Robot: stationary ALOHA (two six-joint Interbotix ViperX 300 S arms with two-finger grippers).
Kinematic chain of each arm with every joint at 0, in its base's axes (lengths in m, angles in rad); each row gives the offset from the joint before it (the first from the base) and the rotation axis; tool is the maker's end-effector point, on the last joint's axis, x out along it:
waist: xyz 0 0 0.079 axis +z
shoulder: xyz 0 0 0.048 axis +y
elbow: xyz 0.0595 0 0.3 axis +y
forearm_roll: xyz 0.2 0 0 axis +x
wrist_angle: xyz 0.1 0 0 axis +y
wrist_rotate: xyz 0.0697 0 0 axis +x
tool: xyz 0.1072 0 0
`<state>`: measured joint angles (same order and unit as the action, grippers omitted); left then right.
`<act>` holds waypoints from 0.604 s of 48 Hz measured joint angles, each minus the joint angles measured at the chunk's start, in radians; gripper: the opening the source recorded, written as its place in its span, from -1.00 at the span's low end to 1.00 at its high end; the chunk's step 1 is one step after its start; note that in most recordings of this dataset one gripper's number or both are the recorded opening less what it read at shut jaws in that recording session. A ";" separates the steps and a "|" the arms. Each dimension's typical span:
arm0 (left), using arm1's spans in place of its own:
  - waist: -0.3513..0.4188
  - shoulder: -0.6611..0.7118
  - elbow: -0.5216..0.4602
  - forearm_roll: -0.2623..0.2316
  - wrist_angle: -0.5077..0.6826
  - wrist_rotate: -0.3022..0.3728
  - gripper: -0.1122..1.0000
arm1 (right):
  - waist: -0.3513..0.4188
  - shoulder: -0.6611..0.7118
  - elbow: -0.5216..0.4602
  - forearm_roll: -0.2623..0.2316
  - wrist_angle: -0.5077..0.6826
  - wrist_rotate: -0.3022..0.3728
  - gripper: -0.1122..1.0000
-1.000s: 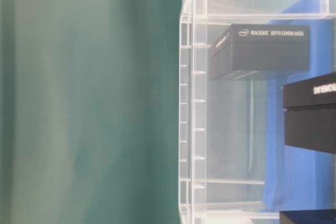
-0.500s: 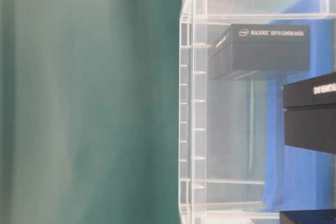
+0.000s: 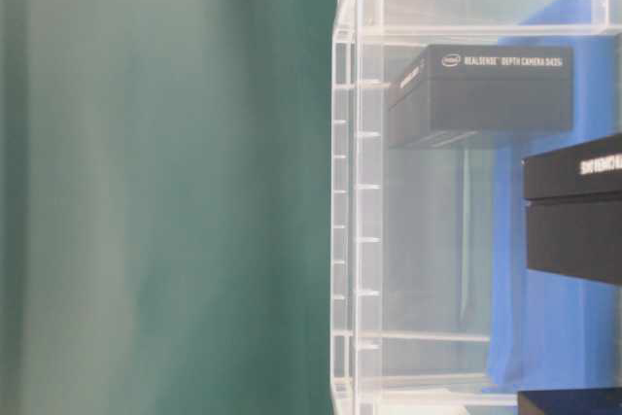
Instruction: Take out the box from the case.
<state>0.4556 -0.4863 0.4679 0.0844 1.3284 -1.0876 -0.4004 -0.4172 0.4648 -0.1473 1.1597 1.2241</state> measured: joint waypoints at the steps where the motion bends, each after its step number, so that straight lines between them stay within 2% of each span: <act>1: 0.000 0.000 0.000 0.000 0.000 -0.002 0.89 | -0.002 0.000 0.000 0.000 0.000 0.000 0.85; 29: 0.000 -0.011 0.002 -0.005 0.000 -0.003 0.89 | 0.000 0.000 0.000 0.000 0.005 0.000 0.85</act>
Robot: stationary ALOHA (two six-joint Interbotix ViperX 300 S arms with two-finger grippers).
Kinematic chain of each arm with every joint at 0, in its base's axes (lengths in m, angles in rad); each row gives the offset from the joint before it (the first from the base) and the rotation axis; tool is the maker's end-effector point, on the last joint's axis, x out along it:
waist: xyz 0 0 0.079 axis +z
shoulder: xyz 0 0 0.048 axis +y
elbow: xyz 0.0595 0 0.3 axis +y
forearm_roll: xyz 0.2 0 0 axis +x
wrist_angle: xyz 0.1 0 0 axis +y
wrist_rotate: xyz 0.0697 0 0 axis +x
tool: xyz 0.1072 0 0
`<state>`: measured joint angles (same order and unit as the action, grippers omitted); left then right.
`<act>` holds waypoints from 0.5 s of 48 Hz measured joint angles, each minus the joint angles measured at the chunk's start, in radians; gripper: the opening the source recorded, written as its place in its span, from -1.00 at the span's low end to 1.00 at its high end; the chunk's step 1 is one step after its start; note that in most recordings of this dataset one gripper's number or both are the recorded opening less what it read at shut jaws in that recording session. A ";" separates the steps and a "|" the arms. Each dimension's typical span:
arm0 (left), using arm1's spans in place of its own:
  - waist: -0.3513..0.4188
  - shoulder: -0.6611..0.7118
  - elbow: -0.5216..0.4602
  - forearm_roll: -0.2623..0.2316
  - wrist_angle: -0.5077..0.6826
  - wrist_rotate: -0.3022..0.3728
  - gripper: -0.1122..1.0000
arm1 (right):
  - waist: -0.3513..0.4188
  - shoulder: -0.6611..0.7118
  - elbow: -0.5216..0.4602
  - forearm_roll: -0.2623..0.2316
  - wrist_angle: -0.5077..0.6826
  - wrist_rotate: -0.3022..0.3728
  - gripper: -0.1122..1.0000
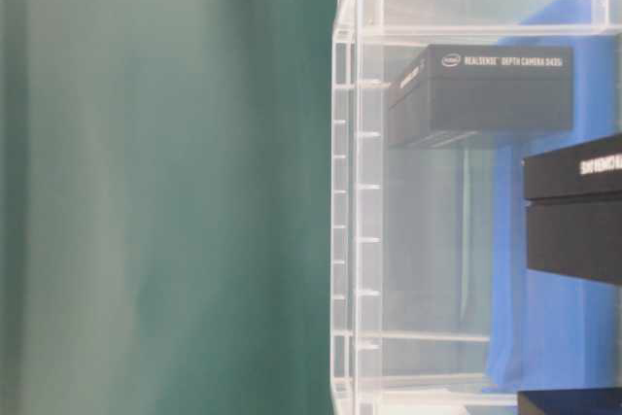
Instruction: Take out the box from the case.
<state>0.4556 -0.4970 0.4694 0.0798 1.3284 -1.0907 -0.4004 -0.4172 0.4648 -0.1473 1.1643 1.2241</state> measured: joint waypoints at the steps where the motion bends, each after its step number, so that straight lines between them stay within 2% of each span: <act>1: 0.000 -0.002 0.000 0.000 0.002 -0.002 0.89 | 0.000 0.000 0.000 0.002 0.000 0.000 0.85; 16: -0.003 -0.002 0.000 0.000 0.000 0.000 0.89 | 0.002 0.005 -0.011 0.009 -0.003 0.002 0.85; 24: -0.005 0.000 0.000 0.000 0.000 0.000 0.89 | 0.020 0.055 -0.048 0.017 -0.006 0.002 0.85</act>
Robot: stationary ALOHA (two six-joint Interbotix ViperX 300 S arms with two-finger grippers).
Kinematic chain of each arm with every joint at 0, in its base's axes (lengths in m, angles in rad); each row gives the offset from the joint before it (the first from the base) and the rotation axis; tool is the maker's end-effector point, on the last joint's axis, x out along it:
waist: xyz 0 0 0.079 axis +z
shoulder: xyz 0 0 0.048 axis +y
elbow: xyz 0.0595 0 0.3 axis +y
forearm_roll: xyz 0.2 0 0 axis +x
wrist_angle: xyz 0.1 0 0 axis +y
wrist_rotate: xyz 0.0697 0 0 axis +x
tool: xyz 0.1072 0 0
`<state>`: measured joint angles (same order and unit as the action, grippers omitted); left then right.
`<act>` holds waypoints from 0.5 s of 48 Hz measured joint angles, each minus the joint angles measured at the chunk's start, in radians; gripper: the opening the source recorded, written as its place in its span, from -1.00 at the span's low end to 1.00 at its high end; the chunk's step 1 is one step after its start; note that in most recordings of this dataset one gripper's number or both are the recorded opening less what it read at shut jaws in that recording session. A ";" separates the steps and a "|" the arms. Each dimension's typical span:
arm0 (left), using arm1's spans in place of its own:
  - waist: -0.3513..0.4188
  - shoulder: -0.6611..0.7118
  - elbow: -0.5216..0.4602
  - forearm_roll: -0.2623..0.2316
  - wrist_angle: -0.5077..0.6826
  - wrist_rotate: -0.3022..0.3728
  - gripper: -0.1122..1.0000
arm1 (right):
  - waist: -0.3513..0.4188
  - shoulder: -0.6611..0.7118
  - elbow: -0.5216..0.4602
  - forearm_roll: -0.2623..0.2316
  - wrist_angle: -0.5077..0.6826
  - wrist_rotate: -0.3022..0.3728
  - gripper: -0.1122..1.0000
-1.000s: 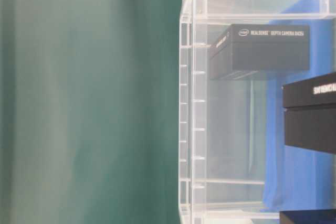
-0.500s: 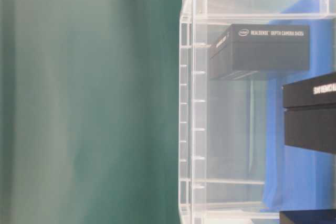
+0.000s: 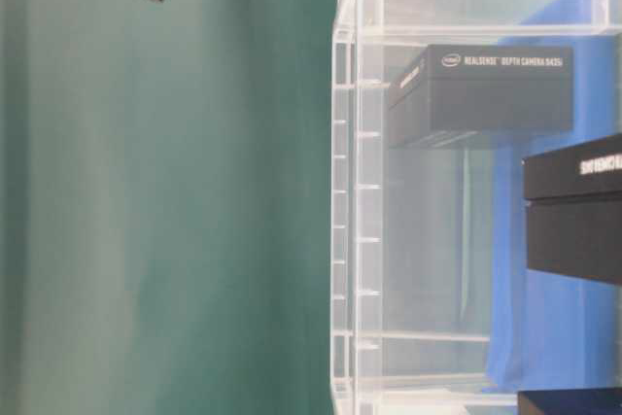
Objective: Take out the box from the case.
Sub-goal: 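Move the right gripper over the right black box pair in the bin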
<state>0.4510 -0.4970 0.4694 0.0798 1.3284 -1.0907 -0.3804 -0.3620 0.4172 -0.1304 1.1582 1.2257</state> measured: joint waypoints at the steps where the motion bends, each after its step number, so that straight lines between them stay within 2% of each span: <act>1: -0.002 0.000 0.000 0.000 0.000 0.000 0.89 | 0.005 0.008 -0.006 0.000 0.000 0.000 0.85; 24: -0.017 0.000 0.000 0.000 0.002 0.000 0.89 | 0.087 0.265 -0.247 0.000 -0.011 0.026 0.85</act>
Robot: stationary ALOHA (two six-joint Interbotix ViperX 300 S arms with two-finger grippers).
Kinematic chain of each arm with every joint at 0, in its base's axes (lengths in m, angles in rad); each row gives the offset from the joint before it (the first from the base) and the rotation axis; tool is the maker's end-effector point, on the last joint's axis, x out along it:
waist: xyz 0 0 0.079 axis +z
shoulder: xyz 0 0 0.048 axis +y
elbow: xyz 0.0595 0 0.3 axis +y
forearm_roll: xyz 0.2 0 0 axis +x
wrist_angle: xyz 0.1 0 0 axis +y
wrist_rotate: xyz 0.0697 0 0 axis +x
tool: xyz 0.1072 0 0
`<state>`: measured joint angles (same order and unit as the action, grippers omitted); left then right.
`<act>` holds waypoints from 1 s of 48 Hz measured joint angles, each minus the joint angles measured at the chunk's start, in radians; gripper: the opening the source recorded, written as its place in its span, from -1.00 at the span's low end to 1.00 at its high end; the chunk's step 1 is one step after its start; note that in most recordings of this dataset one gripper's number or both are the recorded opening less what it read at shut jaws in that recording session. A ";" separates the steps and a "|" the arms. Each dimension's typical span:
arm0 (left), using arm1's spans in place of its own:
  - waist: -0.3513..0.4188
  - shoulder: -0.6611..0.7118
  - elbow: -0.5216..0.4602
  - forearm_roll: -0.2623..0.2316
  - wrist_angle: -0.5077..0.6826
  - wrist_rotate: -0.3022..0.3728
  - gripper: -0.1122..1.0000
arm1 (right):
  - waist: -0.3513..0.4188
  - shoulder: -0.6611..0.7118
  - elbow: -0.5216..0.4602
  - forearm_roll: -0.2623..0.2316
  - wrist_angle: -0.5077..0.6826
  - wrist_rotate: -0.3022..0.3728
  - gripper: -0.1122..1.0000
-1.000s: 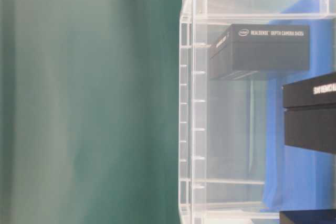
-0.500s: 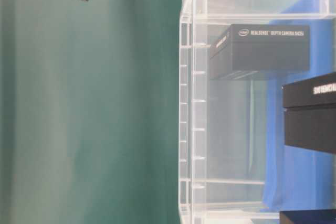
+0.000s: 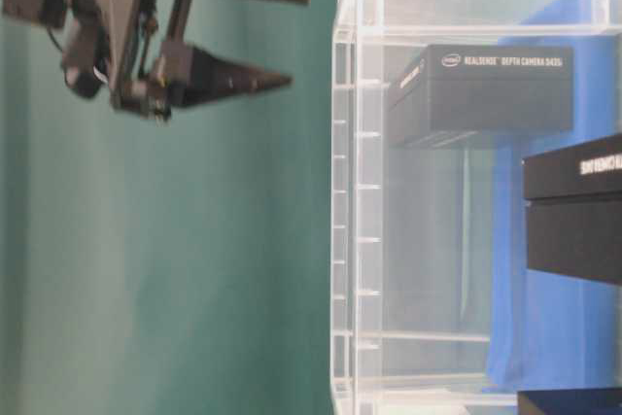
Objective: Take out the box from the case.
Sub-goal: 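Move the right gripper over the right black box pair in the bin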
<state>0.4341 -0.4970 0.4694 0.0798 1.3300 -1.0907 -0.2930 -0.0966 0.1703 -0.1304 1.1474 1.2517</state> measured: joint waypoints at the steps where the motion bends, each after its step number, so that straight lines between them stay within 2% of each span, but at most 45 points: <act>1: -0.002 -0.002 0.000 0.000 0.000 0.002 0.89 | 0.003 0.011 -0.009 0.002 0.000 0.003 0.85; 20: -0.011 -0.002 0.002 0.000 0.002 0.005 0.89 | 0.043 0.133 -0.138 0.000 0.000 0.055 0.85; 48: -0.018 -0.015 0.014 0.000 0.003 0.003 0.89 | 0.048 0.138 -0.144 -0.017 0.000 0.069 0.85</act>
<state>0.4157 -0.5123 0.4832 0.0798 1.3330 -1.0876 -0.2454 0.0414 0.0261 -0.1473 1.1474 1.3208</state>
